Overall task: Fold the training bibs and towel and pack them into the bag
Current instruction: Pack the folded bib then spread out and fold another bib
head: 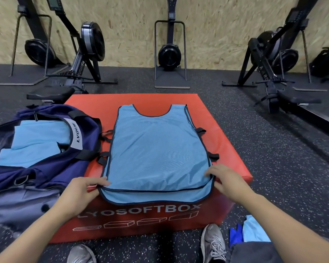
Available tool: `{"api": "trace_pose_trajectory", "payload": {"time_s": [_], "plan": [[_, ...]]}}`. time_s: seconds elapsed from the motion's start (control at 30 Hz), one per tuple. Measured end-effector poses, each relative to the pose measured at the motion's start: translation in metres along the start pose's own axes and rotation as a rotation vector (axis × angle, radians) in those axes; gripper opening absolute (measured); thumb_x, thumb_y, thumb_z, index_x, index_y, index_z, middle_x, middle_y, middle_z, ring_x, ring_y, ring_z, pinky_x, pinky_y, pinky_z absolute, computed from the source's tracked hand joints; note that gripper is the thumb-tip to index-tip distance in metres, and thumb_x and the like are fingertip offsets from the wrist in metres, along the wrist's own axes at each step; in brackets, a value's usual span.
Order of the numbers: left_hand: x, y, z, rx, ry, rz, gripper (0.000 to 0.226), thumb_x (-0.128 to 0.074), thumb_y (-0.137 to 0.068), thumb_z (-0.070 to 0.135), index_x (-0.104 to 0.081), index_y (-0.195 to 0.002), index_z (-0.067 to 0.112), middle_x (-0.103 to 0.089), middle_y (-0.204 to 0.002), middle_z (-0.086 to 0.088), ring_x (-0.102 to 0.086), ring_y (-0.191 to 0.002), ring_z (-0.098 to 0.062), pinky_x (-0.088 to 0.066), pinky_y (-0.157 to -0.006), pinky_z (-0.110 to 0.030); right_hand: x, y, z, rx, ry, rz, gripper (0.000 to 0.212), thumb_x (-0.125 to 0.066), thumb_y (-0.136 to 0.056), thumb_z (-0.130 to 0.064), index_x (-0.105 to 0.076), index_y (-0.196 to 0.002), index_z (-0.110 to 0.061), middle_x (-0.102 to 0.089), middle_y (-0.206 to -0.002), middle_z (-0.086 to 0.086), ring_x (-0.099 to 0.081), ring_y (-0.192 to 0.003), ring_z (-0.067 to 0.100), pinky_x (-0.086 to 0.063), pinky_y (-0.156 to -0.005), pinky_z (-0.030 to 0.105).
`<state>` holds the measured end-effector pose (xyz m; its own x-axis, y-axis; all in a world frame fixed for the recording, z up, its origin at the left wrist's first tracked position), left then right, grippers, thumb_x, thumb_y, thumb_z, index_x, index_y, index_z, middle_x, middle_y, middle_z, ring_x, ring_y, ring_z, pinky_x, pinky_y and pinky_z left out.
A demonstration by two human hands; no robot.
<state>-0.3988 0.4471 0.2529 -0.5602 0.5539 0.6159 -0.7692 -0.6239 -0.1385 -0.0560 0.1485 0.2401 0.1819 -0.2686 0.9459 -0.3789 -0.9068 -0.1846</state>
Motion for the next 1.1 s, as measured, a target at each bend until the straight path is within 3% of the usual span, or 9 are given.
{"api": "trace_pose_trajectory", "payload": {"time_s": [0.13, 0.27, 0.47, 0.53, 0.63, 0.73, 0.8, 0.93, 1.1], "plan": [[0.004, 0.002, -0.001, 0.024, -0.023, -0.013, 0.038, -0.073, -0.084, -0.003, -0.080, -0.094, 0.033, -0.073, -0.108, 0.016, -0.064, -0.105, 0.009, -0.050, -0.098, -0.022, -0.006, -0.004, -0.002, 0.057, 0.108, -0.018, 0.061, -0.067, -0.065, 0.000, -0.066, -0.120, -0.028, -0.060, -0.121, -0.010, -0.053, -0.112, 0.014, -0.047, -0.092, 0.033], [0.012, 0.001, 0.004, 0.022, -0.030, -0.016, 0.040, -0.069, -0.087, -0.006, -0.080, -0.100, 0.031, -0.073, -0.105, 0.022, -0.065, -0.108, 0.004, -0.051, -0.095, -0.017, 0.000, -0.008, -0.009, 0.095, 0.135, 0.048, 0.047, -0.057, -0.060, 0.002, -0.069, -0.094, -0.027, -0.066, -0.096, -0.011, -0.065, -0.092, 0.022, -0.054, -0.075, 0.037], [0.037, 0.002, 0.047, -0.010, 0.095, -0.087, 0.020, -0.070, -0.089, 0.010, -0.081, -0.098, 0.025, -0.077, -0.096, 0.012, -0.071, -0.095, -0.003, -0.052, -0.085, -0.015, 0.048, 0.000, -0.006, -0.196, -0.298, -0.008, 0.057, -0.063, -0.081, 0.009, -0.069, -0.097, -0.045, -0.067, -0.104, -0.036, -0.061, -0.104, -0.011, -0.044, -0.094, 0.012], [0.046, 0.005, 0.065, -0.006, 0.121, -0.135, 0.021, -0.065, -0.092, 0.012, -0.081, -0.094, 0.025, -0.078, -0.090, 0.009, -0.071, -0.082, -0.001, -0.050, -0.073, -0.009, 0.076, 0.003, -0.021, -0.191, -0.466, -0.076, 0.047, -0.063, -0.084, 0.012, -0.075, -0.099, -0.030, -0.074, -0.101, -0.023, -0.066, -0.097, -0.006, -0.047, -0.087, 0.010], [0.062, -0.004, 0.084, -0.023, 0.270, -0.128, 0.028, -0.057, -0.097, 0.005, -0.077, -0.107, 0.021, -0.077, -0.104, 0.001, -0.072, -0.098, -0.009, -0.051, -0.084, -0.012, 0.109, 0.005, -0.028, -0.191, -0.753, -0.065, 0.034, -0.057, -0.088, 0.017, -0.076, -0.101, -0.009, -0.077, -0.097, 0.009, -0.070, -0.087, 0.015, -0.054, -0.081, 0.023], [0.073, -0.036, 0.082, 0.049, 0.503, -0.006, 0.032, -0.075, -0.086, 0.033, -0.073, -0.115, 0.020, -0.074, -0.101, -0.016, -0.068, -0.096, -0.021, -0.053, -0.090, -0.031, 0.118, -0.013, -0.016, -0.320, -1.023, -0.006, 0.026, -0.057, -0.091, 0.008, -0.070, -0.110, -0.003, -0.074, -0.104, 0.016, -0.067, -0.091, 0.020, -0.055, -0.076, 0.023], [0.068, -0.069, 0.067, 0.131, 0.577, 0.094, 0.025, -0.072, -0.090, 0.030, -0.072, -0.115, 0.026, -0.067, -0.094, -0.021, -0.059, -0.090, -0.027, -0.046, -0.083, -0.042, 0.115, -0.039, -0.007, -0.399, -1.080, 0.036, 0.023, -0.063, -0.089, -0.004, -0.071, -0.109, -0.010, -0.074, -0.103, 0.010, -0.067, -0.091, 0.017, -0.054, -0.072, 0.023], [0.037, -0.118, 0.029, 0.290, 0.462, 0.243, 0.024, -0.070, -0.092, 0.024, -0.066, -0.115, 0.031, -0.071, -0.101, -0.008, -0.064, -0.081, -0.020, -0.048, -0.073, -0.034, 0.063, -0.083, 0.025, -0.559, -0.955, -0.026, 0.017, -0.062, -0.096, -0.012, -0.073, -0.102, -0.024, -0.075, -0.092, -0.003, -0.068, -0.084, 0.014, -0.050, -0.072, 0.035], [-0.009, -0.125, -0.018, 0.439, 0.301, -0.027, 0.033, -0.069, -0.092, 0.012, -0.063, -0.118, 0.031, -0.069, -0.081, -0.011, -0.061, -0.066, -0.018, -0.049, -0.065, -0.027, -0.002, -0.082, 0.055, -0.730, -0.943, -0.252, 0.041, -0.064, -0.097, -0.031, -0.049, -0.129, -0.053, -0.074, -0.115, -0.006, -0.069, -0.101, 0.020, -0.052, -0.083, 0.038]]}}
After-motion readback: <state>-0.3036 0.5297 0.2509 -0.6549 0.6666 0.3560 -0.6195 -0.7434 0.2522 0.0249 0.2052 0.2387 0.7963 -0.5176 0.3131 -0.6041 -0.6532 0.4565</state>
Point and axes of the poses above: each hand's wrist, its own y-axis away from the middle knuckle, its own x-axis out of the back of the hand, z = x × y, the point moved 7 cm from there along -y, towards the middle knuckle
